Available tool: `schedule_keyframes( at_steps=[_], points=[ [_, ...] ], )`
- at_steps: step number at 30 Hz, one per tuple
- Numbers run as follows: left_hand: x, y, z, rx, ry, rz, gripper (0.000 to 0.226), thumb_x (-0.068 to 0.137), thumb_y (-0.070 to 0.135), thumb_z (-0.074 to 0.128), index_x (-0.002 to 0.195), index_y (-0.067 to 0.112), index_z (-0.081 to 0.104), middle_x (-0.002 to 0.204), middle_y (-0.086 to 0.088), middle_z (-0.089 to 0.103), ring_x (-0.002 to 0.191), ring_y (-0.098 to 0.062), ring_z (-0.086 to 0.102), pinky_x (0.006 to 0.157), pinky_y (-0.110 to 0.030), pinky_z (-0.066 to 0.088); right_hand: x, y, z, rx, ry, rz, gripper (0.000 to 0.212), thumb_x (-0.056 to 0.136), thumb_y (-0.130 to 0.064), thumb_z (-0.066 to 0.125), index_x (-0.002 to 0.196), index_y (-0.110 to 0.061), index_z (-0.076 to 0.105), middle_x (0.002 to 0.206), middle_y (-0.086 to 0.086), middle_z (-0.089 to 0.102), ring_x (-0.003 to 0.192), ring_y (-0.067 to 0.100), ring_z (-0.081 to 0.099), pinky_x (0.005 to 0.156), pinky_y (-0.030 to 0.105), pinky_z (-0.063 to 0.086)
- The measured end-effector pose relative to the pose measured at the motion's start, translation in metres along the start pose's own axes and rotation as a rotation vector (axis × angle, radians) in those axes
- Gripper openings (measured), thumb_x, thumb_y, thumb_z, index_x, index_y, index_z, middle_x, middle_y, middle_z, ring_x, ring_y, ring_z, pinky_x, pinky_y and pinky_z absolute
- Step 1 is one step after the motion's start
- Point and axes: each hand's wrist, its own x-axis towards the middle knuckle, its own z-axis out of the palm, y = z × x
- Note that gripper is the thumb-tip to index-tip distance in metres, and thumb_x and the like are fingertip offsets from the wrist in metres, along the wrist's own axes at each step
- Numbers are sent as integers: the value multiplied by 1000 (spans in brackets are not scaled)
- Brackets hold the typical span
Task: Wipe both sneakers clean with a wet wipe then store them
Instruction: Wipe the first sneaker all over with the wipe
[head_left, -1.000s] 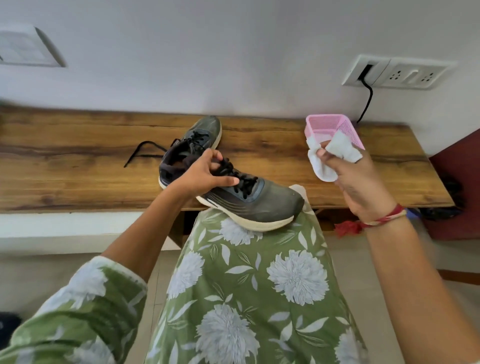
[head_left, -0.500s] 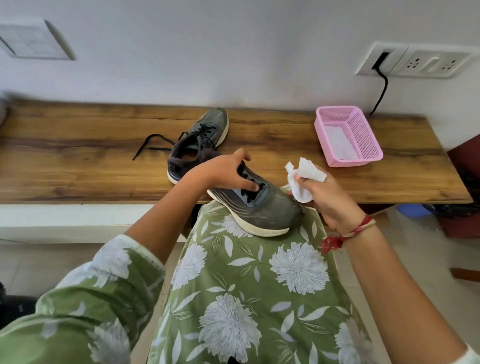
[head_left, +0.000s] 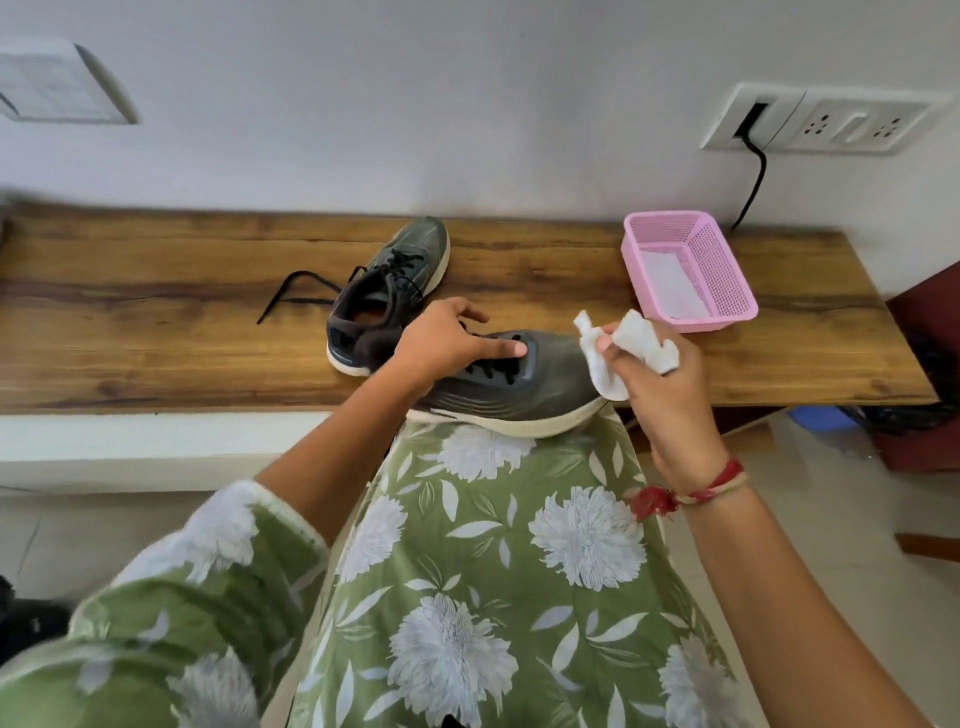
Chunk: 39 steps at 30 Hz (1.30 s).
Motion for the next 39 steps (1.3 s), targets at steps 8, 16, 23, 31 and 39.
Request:
schedule_keyframes(
  at_steps=[8, 16, 23, 31, 39],
  points=[
    [-69, 8, -14, -639, 57, -119, 28, 80, 12, 72, 107, 16, 71, 96, -7, 73, 87, -20, 70, 79, -27, 56, 13, -36, -3, -200, 34, -355, 12, 80, -17, 64, 87, -8, 66, 91, 7, 65, 87, 19, 59, 75, 24, 47],
    [-129, 15, -35, -700, 261, 2, 46, 58, 6, 83, 99, 23, 71, 88, 6, 74, 82, -8, 70, 64, -16, 53, 3, -58, 24, -602, -51, -649, 35, 66, 3, 76, 99, -8, 68, 93, 6, 59, 84, 19, 56, 67, 27, 46],
    [-144, 11, -40, -728, 382, 10, 57, 45, 14, 85, 98, 23, 67, 91, -2, 73, 86, -19, 71, 72, -33, 58, -25, -65, 44, -755, -129, -856, 14, 78, -23, 64, 90, -21, 71, 83, -2, 61, 81, 16, 47, 75, 30, 27],
    [-139, 21, -34, -765, 397, 13, 51, 56, 6, 85, 102, 18, 66, 96, -2, 71, 85, -16, 70, 70, -30, 58, -7, -74, 48, -767, -3, -791, 16, 72, -19, 73, 88, -22, 71, 84, -2, 60, 80, 21, 49, 70, 31, 23],
    [-141, 21, -28, -747, 386, 27, 50, 59, 4, 85, 103, 19, 65, 94, 0, 71, 82, -11, 70, 66, -25, 57, 15, -80, 36, -842, 102, -754, 25, 67, -12, 77, 89, -24, 70, 86, -2, 62, 83, 21, 47, 70, 30, 20]
  ],
)
